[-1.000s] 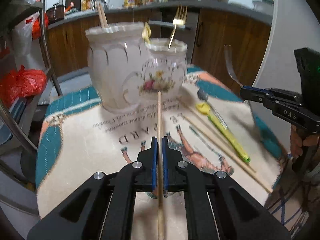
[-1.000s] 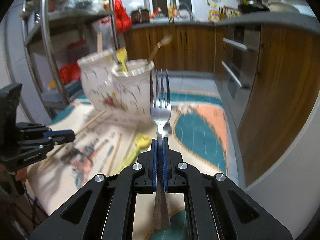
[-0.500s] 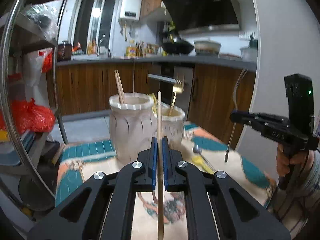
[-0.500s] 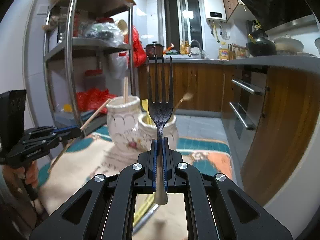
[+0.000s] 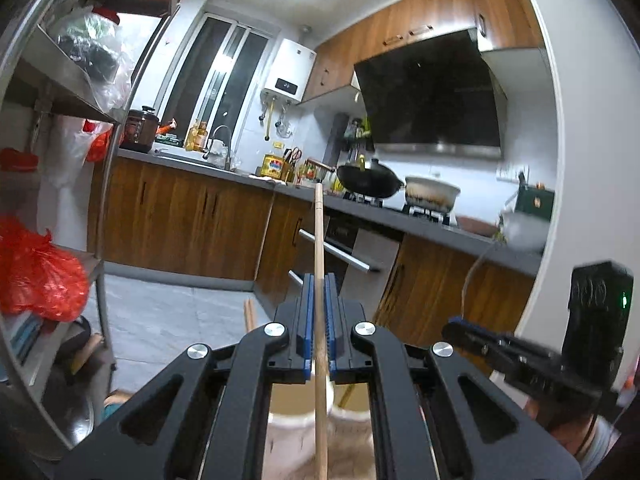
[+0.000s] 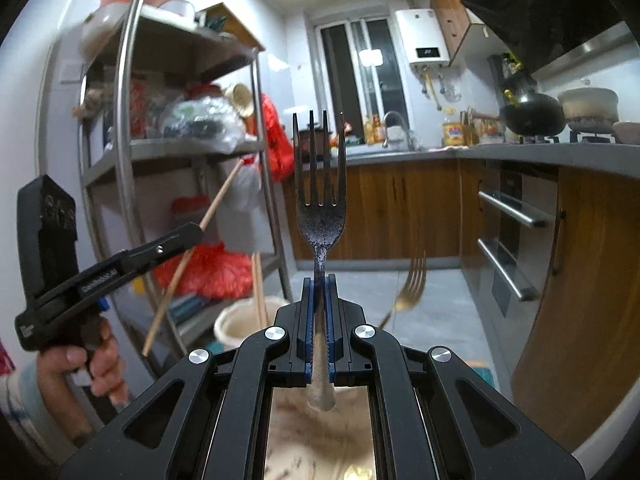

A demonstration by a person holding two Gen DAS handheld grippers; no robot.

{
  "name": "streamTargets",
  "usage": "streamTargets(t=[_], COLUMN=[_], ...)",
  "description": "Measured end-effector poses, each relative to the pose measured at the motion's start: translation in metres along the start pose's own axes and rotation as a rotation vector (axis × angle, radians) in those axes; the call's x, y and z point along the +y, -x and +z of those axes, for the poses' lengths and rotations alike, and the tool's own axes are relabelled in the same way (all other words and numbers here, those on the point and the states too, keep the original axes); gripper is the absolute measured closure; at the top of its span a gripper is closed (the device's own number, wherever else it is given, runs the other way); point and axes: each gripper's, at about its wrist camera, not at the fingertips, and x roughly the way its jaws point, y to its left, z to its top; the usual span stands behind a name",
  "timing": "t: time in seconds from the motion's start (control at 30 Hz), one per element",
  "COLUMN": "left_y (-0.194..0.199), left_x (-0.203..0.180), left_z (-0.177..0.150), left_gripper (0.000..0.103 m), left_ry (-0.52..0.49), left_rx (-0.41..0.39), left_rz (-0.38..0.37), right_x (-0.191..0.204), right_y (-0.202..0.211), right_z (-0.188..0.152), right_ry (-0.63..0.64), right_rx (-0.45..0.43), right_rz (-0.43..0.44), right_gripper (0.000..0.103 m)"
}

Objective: Organize utensils
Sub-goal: 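Lower the chopstick into the tall vase while the right carries the fork over the small one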

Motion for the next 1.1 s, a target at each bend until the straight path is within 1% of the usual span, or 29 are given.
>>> streamTargets(t=[0.1, 0.23, 0.4, 0.47, 0.63, 0.77, 0.9, 1.03, 1.1], left_y=[-0.021, -0.049, -0.069, -0.074, -0.079, -0.069, -0.057, -0.059, -0.059], left_x=[0.002, 0.001, 0.003, 0.004, 0.008, 0.004, -0.005, -0.009, -0.011], left_z=[0.004, 0.004, -0.005, -0.012, -0.030, -0.044, -0.055, -0.066, -0.068], left_gripper=[0.098, 0.098, 0.098, 0.098, 0.098, 0.098, 0.098, 0.098, 0.098], left_ry=[0.007, -0.025, -0.054, -0.071, -0.111, -0.149, -0.204, -0.226, -0.241], left_rx=[-0.010, -0.016, -0.020, -0.015, 0.018, 0.046, 0.053, 0.112, 0.122], left_rz=[0.014, 0.057, 0.109, 0.127, 0.146, 0.143, 0.144, 0.131, 0.127], right_x=[-0.006, -0.008, -0.013, -0.017, -0.025, -0.026, -0.022, -0.016, -0.011], right_y=[-0.009, -0.020, -0.031, -0.037, -0.053, -0.064, -0.073, -0.080, -0.081], right_z=[0.005, 0.004, -0.003, -0.009, -0.023, -0.033, -0.043, -0.050, -0.053], right_ry=[-0.025, -0.012, -0.005, -0.014, -0.045, -0.065, -0.046, -0.027, -0.009], right_rx=[-0.024, -0.035, -0.018, 0.002, 0.070, 0.125, 0.181, 0.220, 0.232], right_rz=[-0.012, -0.033, -0.034, -0.033, -0.019, -0.009, -0.020, -0.023, -0.025], right_gripper=[0.097, 0.097, 0.097, 0.097, 0.097, 0.097, 0.097, 0.097, 0.097])
